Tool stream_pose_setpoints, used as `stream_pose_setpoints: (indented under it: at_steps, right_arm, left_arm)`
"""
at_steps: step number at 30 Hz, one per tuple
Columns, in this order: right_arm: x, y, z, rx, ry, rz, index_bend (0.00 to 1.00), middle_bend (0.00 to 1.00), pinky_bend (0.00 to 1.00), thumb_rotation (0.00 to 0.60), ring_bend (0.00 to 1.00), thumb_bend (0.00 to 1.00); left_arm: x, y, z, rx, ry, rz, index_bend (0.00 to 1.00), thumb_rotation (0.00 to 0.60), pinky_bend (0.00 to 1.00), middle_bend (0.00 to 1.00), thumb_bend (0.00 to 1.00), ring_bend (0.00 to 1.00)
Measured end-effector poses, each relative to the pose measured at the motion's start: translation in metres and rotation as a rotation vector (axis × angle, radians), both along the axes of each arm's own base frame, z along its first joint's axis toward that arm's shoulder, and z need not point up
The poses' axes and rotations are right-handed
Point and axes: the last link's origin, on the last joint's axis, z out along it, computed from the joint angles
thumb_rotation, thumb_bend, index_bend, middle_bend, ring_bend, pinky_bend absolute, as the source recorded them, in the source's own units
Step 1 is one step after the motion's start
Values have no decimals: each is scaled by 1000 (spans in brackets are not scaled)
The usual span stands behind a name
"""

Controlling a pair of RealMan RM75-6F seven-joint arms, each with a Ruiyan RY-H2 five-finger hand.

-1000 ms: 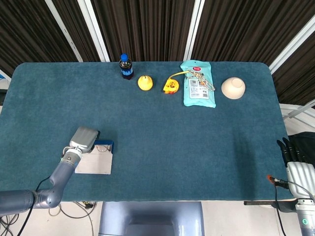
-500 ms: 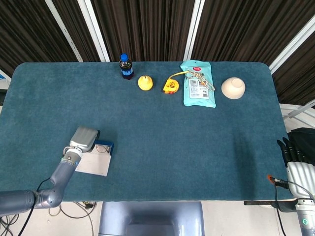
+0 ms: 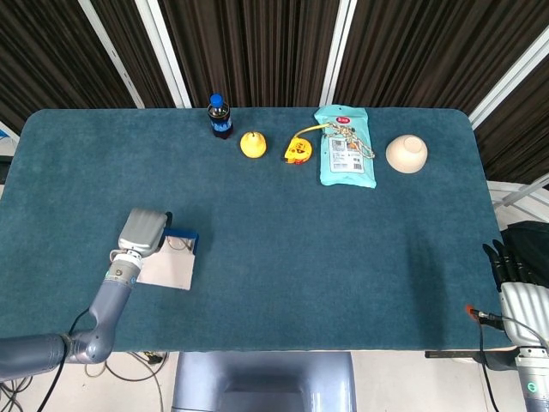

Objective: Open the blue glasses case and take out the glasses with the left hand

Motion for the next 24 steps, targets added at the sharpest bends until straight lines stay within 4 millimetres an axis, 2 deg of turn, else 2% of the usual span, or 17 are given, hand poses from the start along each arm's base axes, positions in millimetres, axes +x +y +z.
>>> stream_pose_setpoints:
  at_steps: [10,24]
  right_arm:
    - [0,0,0,-1,-3,0,0,0,214,600,0,174]
    - [0,0,0,0,-2,-2,0,0,214,600,0,174]
  left_arm:
    - [-11,1,-4,119,133,-203,570,600,968,993,424,883]
    - [-28,-2,-11,111,133,-158,574,600,968,994,425,885]
